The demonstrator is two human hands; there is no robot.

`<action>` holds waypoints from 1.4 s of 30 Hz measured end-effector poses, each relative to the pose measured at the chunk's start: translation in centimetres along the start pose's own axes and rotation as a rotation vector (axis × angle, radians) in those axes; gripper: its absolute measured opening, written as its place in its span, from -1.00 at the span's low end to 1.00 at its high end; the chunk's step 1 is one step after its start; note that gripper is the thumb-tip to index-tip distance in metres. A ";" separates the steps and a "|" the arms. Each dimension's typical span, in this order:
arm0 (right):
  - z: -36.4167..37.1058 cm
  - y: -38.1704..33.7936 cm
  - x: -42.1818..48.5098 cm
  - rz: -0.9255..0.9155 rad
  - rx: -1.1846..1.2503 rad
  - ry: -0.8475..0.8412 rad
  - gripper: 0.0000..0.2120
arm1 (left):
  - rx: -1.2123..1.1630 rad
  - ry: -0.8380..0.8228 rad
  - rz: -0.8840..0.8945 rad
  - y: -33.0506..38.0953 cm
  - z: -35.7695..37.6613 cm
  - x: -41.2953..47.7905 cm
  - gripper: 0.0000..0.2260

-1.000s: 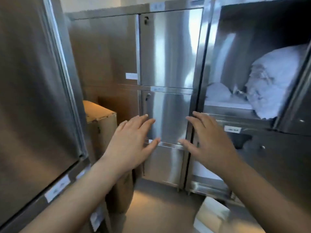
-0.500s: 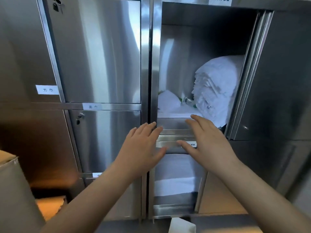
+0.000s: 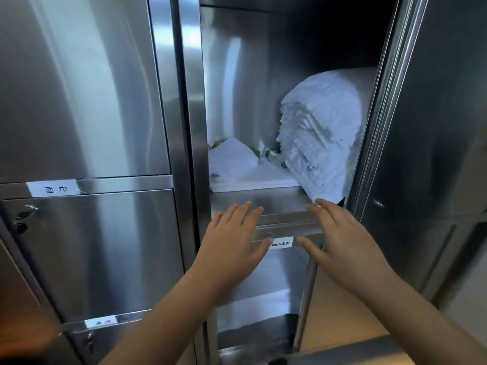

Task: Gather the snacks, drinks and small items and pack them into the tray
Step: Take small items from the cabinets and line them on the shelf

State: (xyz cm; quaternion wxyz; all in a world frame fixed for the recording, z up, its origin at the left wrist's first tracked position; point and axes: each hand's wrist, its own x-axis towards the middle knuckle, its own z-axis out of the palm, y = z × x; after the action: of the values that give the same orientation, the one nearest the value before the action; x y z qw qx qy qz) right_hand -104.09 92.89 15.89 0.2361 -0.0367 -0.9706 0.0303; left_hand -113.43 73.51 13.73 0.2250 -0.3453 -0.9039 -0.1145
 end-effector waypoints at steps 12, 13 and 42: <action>7.7 14.2 15.5 -0.117 0.078 -0.066 -0.41 | 0.041 0.026 -0.172 1.0 9.8 16.6 -0.45; 8.4 15.2 17.0 -0.127 0.090 -0.076 -0.41 | 0.049 0.027 -0.186 1.0 10.7 18.0 -0.44; 29.8 20.2 47.0 0.014 0.139 -0.177 -0.38 | 0.046 -0.044 -0.307 -15.4 29.8 46.2 -0.47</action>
State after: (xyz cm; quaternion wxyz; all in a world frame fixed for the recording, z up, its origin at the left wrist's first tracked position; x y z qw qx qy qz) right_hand -158.34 115.74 9.36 0.1510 -0.0242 -0.9829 0.1025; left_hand -164.09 99.45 9.32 0.1929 -0.2004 -0.9531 -0.1194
